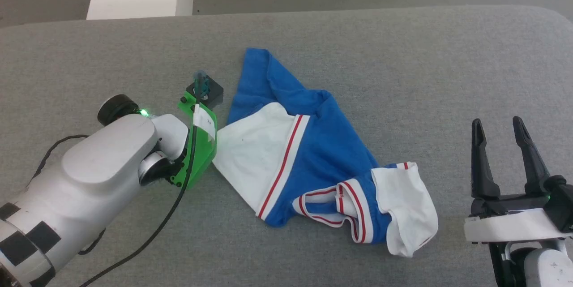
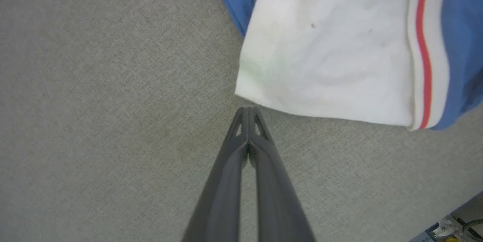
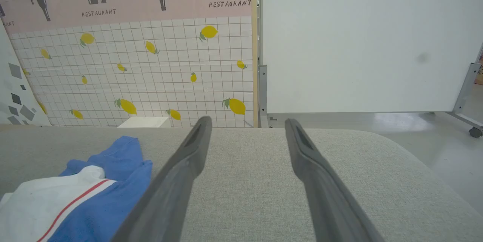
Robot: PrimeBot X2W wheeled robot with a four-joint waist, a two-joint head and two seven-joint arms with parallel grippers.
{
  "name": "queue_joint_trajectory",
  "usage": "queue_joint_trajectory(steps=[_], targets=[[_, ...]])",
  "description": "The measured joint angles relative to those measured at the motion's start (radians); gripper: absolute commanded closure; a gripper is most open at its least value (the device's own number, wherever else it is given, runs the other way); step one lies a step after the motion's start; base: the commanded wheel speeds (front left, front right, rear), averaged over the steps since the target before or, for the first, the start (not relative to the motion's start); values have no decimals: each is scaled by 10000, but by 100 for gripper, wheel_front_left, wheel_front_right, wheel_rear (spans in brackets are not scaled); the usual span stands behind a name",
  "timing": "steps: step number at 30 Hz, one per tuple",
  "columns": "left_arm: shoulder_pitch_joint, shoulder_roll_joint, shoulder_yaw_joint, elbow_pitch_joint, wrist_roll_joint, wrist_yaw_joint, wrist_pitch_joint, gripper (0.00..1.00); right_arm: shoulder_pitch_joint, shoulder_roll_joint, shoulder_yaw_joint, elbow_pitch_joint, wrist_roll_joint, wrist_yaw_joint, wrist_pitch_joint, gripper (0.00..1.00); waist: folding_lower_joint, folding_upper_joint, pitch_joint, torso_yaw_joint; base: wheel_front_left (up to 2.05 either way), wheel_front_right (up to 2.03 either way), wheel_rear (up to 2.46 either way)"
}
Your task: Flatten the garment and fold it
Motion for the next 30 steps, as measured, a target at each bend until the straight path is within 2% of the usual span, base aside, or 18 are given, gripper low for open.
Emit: queue_joint_trajectory(steps=[3,4,5,10,15,17,21,30], targets=[[-1,50,-2,-46,-21,0,-397,100,6,2,4,0,-8,0,0,0,0,0,-113,98,0,0,0],[-1,56,-2,-48,-15,0,-579,82,12,2,6,-2,-12,0,0,0,0,0,-146,136,0,0,0],[-5,58,-2,-15,12,0,-780,0,14,0,2,-4,-13,0,0,0,0,0,-170,168,0,0,0],[-65,-17,-12,221,-27,0,-1246,0,40,0,10,23,-35,0,0,0,0,0,-353,309,0,0,0],[-915,-98,-6,221,-113,0,-1429,0,45,2,96,29,-105,0,0,0,-2,0,-456,292,0,0,0],[-1207,-92,6,107,-104,0,-1108,0,45,2,127,27,-104,0,0,0,-2,0,-440,223,0,0,0],[-1242,-98,0,-274,54,0,217,0,46,2,194,27,-98,0,0,0,-2,0,-360,77,0,0,0],[-458,-67,-4,-130,261,0,1137,0,-9,2,255,21,8,0,0,0,-2,0,105,-384,0,0,0]])
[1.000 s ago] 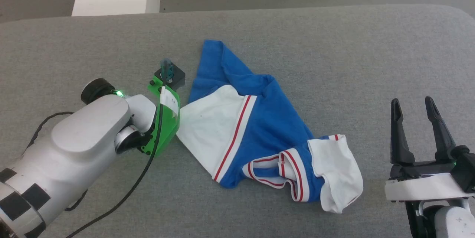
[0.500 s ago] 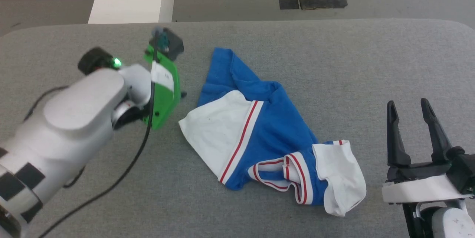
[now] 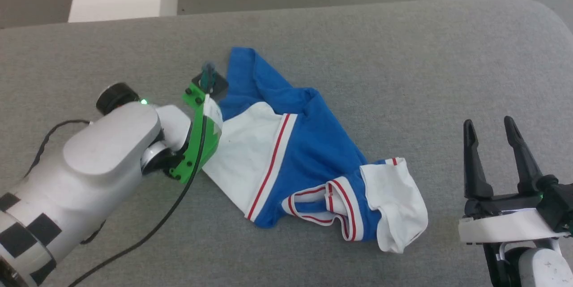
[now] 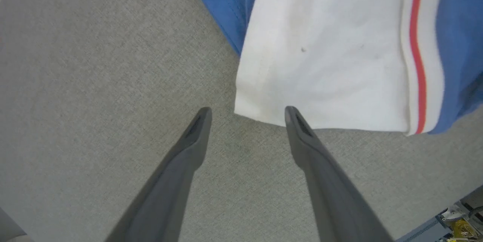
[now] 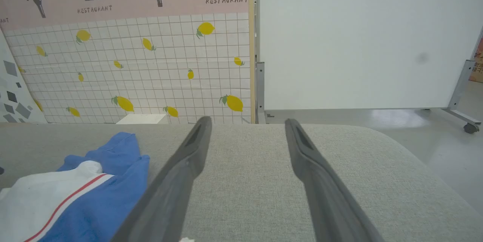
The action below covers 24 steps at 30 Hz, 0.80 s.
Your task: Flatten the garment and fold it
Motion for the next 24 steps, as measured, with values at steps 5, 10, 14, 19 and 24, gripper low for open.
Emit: queue_joint_trajectory(steps=[5,10,14,19,24], targets=[[326,6,-4,468,4,0,-77,0,-156,-2,-82,2,13,0,0,0,0,0,339,-222,0,0,0],[422,-8,17,460,-38,0,-188,100,-224,-2,-146,4,15,0,0,0,0,0,527,-311,0,0,0],[471,8,13,196,-199,0,-393,100,-224,-4,-199,13,15,0,0,0,0,0,500,-182,0,0,0],[660,380,-12,-366,-355,0,-1563,100,-221,0,-157,71,15,0,0,0,0,0,254,-19,0,0,0],[923,1099,245,-932,-874,0,-3576,100,-75,-8,-326,81,13,0,0,0,0,0,-39,214,0,0,0]])
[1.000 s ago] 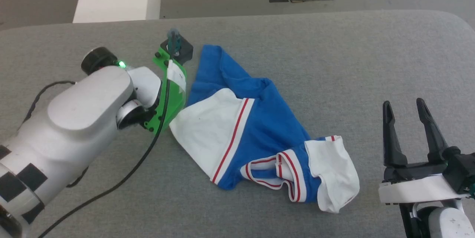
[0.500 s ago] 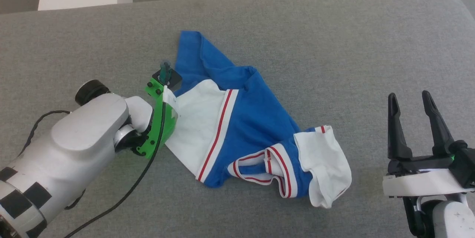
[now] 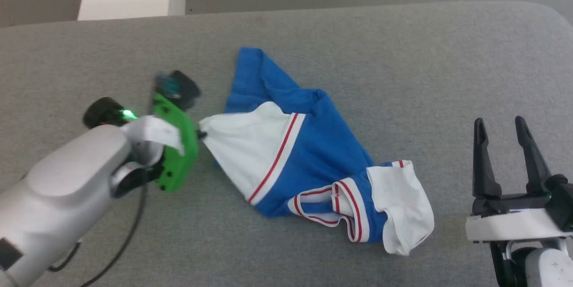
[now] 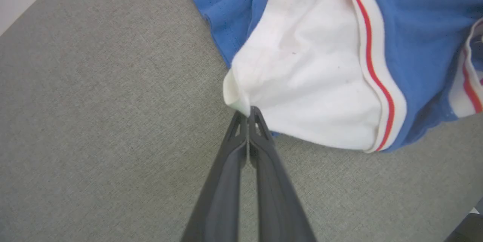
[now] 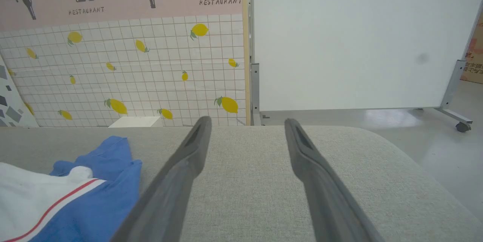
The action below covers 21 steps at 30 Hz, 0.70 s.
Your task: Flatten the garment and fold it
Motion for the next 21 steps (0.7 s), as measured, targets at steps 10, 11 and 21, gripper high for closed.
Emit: queue_joint_trajectory(steps=[10,11,21], targets=[[2598,1927,1009,-1095,-1290,1154,-2602,100,349,8,-40,19,-21,0,0,0,0,-1,-606,684,0,0,0],[2939,2019,1003,-1074,-1394,1308,-2731,100,351,8,-17,19,-27,0,0,0,0,0,-649,752,0,0,0],[4418,1639,963,663,-2322,1590,-3530,59,527,10,144,56,-207,0,0,0,0,0,-951,985,0,0,0]])
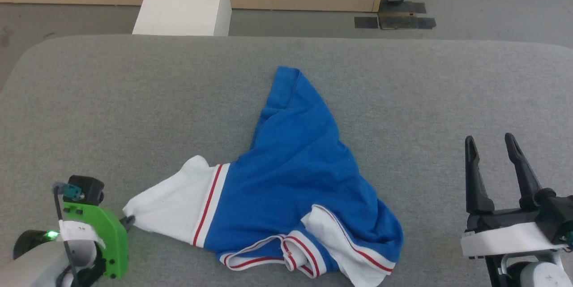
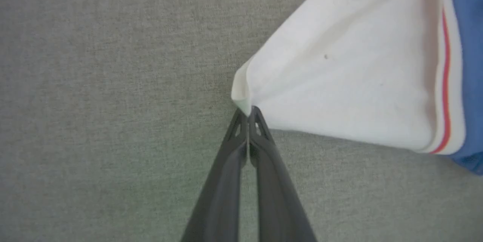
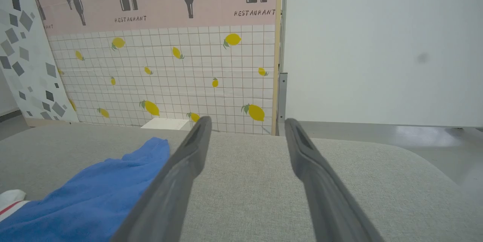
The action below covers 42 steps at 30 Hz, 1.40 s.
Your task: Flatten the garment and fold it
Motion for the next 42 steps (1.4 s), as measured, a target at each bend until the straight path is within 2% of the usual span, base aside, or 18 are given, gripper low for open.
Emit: queue_joint_trajectory(steps=[1,3,5,7,10,15,18,22,24,26,29,32,35,37,42], targets=[[-4,-140,46,56,2,-35,-199,0,19,0,-17,13,-38,0,0,0,0,0,-52,2,0,0,0],[-7,-378,148,138,127,-10,-809,0,68,-4,-15,19,-146,-2,0,0,0,0,-178,16,0,0,0],[-24,-458,161,159,817,238,-1802,0,153,-2,-36,-31,-286,0,0,0,0,0,-348,32,0,0,0],[-24,-508,364,155,1396,792,-2890,0,173,0,-92,-159,-460,0,0,0,0,0,-513,56,0,0,0],[0,-660,947,-217,2295,1797,-3363,0,112,-2,-182,-508,-915,0,0,0,0,0,-747,137,0,0,0],[896,-1195,3889,-2541,5329,3712,-3411,0,-540,-10,56,-746,-1806,0,0,0,0,1,-905,438,0,0,0],[2247,-1695,5306,-3724,6955,4326,-3407,0,-1011,-303,627,-395,-2050,0,0,0,0,0,-905,573,0,0,0],[3757,-2629,7066,-4851,8556,4493,-3409,0,-1800,-1626,2042,961,-1956,0,77,0,0,1,-795,633,0,0,0],[4314,-3164,7889,-5204,8936,4435,-3409,0,-2255,-2366,2997,1569,-1561,0,656,0,0,1,-759,652,0,0,0],[4796,-3730,8527,-5404,9120,4077,-3409,0,-2780,-3066,4000,2023,-821,0,1557,0,0,1,-729,685,0,0,0],[5453,-4589,9534,-5411,9286,3114,-3409,0,-3739,-4372,6337,2391,1237,0,3712,0,0,1,-665,743,0,0,0],[5721,-5258,10381,-5264,9448,2220,-3409,0,-4681,-5302,8136,2161,3404,2,5496,0,0,1,-589,801,0,0,0],[5749,-5868,11077,-5179,9875,1417,-3409,0,-5790,-5996,9515,1971,4986,0,7070,0,0,1,-498,896,0,0,0],[5747,-6217,11426,-5124,10100,959,-3409,0,-6386,-6345,10410,1975,5517,0,7948,0,0,1,-432,967,0,0,0],[5704,-7114,12153,-4901,10671,-19,-3409,0,-7366,-6483,12098,2307,6966,0,8941,0,0,1,-206,1211,0,0,0]])
